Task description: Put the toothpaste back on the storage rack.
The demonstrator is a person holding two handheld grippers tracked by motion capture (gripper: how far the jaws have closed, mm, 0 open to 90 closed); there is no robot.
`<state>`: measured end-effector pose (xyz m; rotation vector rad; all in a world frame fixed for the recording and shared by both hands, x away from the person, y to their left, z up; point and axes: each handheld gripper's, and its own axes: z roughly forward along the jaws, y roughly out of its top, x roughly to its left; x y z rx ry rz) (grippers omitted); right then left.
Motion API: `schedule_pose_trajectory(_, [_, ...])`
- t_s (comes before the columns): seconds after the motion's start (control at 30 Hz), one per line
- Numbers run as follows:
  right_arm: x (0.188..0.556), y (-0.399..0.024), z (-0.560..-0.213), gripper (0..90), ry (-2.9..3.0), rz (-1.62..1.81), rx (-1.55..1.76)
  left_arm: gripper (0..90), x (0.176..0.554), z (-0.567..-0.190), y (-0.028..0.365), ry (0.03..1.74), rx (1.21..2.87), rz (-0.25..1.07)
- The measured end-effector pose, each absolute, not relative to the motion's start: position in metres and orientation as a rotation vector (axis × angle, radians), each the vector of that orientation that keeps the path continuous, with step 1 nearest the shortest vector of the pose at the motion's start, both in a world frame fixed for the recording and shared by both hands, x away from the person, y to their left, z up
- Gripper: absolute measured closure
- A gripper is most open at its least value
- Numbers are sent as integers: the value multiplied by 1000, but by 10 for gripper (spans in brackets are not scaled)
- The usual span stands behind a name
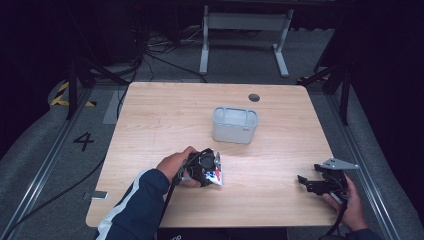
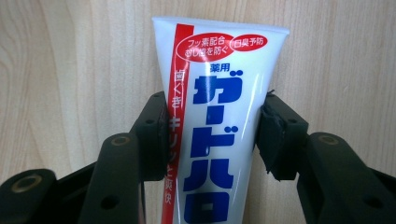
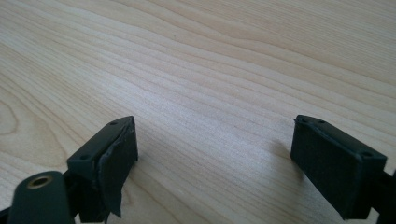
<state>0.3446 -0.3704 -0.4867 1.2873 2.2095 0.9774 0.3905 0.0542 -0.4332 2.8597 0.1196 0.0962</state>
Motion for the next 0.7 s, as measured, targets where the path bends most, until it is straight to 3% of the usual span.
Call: schedule_pose_trajectory(0.7, [344,-371,-487,153,2210,973,1288,589,379,-409,88,200,2657,236])
